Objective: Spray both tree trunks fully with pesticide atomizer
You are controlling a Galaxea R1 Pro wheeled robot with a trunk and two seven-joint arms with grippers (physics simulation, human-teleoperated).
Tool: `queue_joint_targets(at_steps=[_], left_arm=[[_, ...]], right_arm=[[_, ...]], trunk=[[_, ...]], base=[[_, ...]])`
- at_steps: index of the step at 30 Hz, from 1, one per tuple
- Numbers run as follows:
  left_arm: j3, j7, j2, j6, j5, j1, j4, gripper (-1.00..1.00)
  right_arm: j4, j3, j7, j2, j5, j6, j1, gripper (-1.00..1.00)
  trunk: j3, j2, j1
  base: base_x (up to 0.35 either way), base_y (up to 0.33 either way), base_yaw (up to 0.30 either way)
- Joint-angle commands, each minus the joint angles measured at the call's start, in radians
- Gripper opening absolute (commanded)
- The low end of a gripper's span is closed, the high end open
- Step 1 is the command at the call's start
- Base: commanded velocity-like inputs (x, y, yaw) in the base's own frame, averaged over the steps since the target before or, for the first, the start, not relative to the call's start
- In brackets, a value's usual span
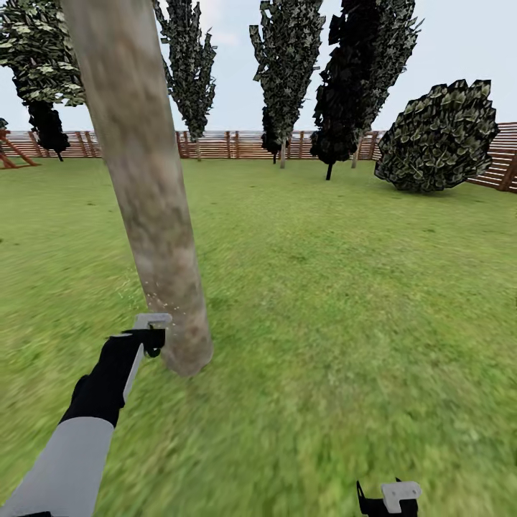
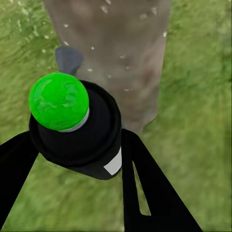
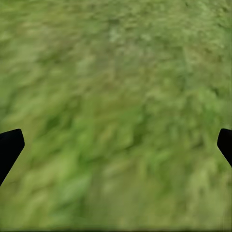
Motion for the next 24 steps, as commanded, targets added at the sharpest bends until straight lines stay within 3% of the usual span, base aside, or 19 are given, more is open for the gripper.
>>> queue_joint_targets(at_steps=[1,4,6,9,13,16,17,24], left_arm=[[-0.003,-0.004,-0.003,0.005,-0.014,-0.006,-0.002,-1.00],[0.000,-0.003,0.010,0.047,-0.016,-0.042,-0.001,-1.00],[0.002,-0.003,0.054,0.072,-0.013,-0.064,-0.003,-1.00],[-0.005,-0.002,0.069,0.078,-0.015,-0.058,-0.057,-1.00],[-0.008,-0.001,0.063,0.081,-0.015,-0.053,-0.142,-1.00],[-0.035,-0.001,0.019,0.091,-0.020,-0.040,-0.196,-1.00],[-0.037,-0.001,0.016,0.093,-0.021,-0.029,-0.200,-1.00],[-0.026,0.009,0.022,0.093,-0.020,0.139,-0.197,-1.00]], right_arm=[[0.001,-0.003,-0.007,0.000,0.011,-0.003,-0.001,1.00],[0.001,-0.003,-0.007,0.000,0.011,-0.003,0.000,1.00],[0.001,-0.003,-0.007,0.000,0.011,-0.003,-0.001,1.00],[0.001,-0.003,-0.007,0.000,0.011,-0.003,-0.001,1.00],[0.001,-0.003,-0.007,0.000,0.011,-0.003,-0.001,1.00],[0.000,-0.003,-0.007,0.000,0.010,-0.003,0.000,1.00],[0.000,-0.003,-0.007,0.000,0.010,-0.003,0.000,1.00],[-0.001,-0.003,-0.007,0.000,0.010,-0.003,-0.001,1.00]], trunk=[[-0.001,0.000,0.000],[-0.001,0.000,0.000],[-0.001,0.000,0.000],[-0.001,0.000,0.000],[-0.001,0.000,0.000],[-0.001,0.000,0.000],[-0.001,0.000,0.000],[-0.001,0.000,0.000]], base=[[-0.010,0.000,0.000],[-0.004,0.000,0.000],[0.000,0.000,0.000],[0.000,0.000,0.000],[0.012,-0.047,0.000],[0.076,-0.234,0.000],[0.085,-0.259,0.000],[0.093,-0.262,0.006]])
